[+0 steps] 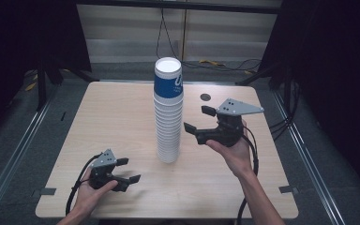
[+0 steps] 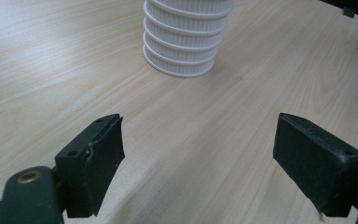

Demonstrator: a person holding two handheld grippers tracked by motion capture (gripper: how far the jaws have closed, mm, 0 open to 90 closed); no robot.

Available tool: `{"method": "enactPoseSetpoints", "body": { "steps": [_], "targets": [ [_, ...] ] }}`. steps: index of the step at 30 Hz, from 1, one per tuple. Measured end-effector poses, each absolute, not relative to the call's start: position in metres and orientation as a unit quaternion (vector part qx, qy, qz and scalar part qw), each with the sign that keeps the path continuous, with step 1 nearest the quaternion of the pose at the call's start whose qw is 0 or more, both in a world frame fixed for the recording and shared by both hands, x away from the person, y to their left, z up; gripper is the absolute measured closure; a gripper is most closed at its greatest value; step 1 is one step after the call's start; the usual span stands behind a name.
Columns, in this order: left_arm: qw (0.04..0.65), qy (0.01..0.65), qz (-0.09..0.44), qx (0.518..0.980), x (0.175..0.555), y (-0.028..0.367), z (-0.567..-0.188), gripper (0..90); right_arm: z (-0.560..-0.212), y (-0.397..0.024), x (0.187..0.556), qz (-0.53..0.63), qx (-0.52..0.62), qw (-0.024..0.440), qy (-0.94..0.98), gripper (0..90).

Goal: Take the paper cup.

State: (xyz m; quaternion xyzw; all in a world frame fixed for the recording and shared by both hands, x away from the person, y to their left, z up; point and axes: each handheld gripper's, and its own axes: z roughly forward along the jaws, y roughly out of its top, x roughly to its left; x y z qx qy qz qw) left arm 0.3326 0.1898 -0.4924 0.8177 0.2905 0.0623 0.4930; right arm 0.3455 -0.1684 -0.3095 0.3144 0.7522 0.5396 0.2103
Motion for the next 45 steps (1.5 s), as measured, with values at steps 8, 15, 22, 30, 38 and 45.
{"method": "enactPoseSetpoints", "body": {
  "steps": [8, 15, 22, 30, 38, 45],
  "targets": [
    [0.49, 0.288, 0.06, 0.82, 0.334, 0.189, -0.494, 16.0, -0.29, -0.159, 0.349, 0.576, 0.289, 0.198, 0.739, 21.5],
    [0.491, 0.287, 0.061, 0.82, 0.333, 0.19, -0.493, 16.0, -0.272, -0.151, 0.359, 0.571, 0.284, 0.188, 0.747, 14.5],
    [0.498, 0.286, 0.064, 0.816, 0.332, 0.19, -0.492, 16.2, -0.258, -0.142, 0.368, 0.562, 0.269, 0.178, 0.761, 16.7],
    [0.495, 0.282, 0.058, 0.82, 0.332, 0.188, -0.493, 16.2, -0.245, -0.136, 0.381, 0.549, 0.267, 0.162, 0.775, 14.8],
    [0.493, 0.286, 0.062, 0.819, 0.333, 0.189, -0.493, 16.2, -0.237, -0.131, 0.391, 0.54, 0.266, 0.156, 0.783, 14.1],
    [0.494, 0.291, 0.065, 0.816, 0.333, 0.19, -0.493, 16.6, -0.224, -0.125, 0.398, 0.539, 0.266, 0.158, 0.783, 14.3]
  ]
}}
